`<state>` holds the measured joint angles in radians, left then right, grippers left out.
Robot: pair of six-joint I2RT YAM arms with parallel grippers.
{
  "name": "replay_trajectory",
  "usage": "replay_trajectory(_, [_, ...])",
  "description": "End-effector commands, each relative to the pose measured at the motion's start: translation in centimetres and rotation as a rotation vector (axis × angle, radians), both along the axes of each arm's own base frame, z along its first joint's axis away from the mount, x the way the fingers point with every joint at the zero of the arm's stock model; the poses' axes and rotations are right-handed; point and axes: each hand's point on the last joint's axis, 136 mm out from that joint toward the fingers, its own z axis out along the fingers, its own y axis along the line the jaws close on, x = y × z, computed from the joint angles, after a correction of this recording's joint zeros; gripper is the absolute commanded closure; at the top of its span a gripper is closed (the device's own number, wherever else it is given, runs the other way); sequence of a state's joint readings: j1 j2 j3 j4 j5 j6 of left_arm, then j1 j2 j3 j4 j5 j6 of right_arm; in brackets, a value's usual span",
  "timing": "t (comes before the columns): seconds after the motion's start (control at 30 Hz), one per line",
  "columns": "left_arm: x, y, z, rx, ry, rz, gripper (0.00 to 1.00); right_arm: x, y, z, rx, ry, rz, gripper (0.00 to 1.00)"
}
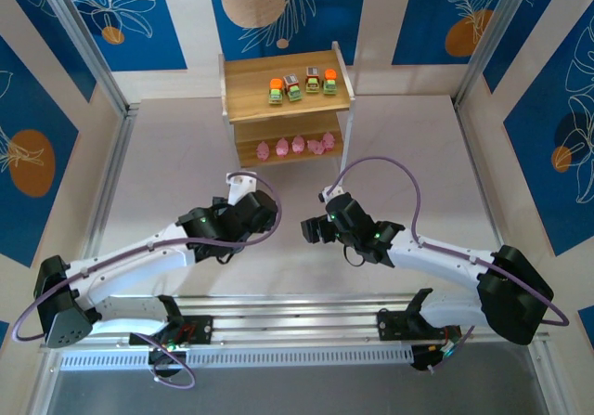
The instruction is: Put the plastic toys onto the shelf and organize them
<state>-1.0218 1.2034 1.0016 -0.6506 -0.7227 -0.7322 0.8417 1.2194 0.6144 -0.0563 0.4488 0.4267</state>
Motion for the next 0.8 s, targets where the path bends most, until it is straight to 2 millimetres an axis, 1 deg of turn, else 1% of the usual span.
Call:
replay_trajectory(0.0, [0.1, 0.4, -0.5, -0.040, 0.000, 0.031, 0.10, 0.2, -0.3, 0.2, -0.004, -0.017, -0.023, 0.09])
replay_trajectory(0.07, [0.2, 0.6, -1.1, -0.048, 0.010, 0.042, 0.10, 0.3, -0.5, 0.2, -0.010, -0.021, -0.039, 0.00])
replay_trajectory(0.2, [0.5, 0.8, -2.5, -0.057, 0.033, 0.059, 0.11, 0.7, -1.5, 0.1, -0.037, -0.025, -0.088, 0.01])
replay_trajectory(0.3, [0.7, 0.8, -3.4, -0.053, 0.050, 0.072, 0.11, 0.9, -1.9, 0.1, -0.048, -0.023, -0.110, 0.01])
replay_trajectory(0.53, [1.2, 0.8, -5.3, -0.071, 0.080, 0.106, 0.12, 1.0, -1.8, -0.1, -0.055, -0.014, -0.105, 0.00])
replay_trajectory(0.77, [1.7, 1.2, -7.3, -0.068, 0.115, 0.154, 0.13, 1.1, -1.7, -0.4, -0.064, -0.003, -0.108, 0.03])
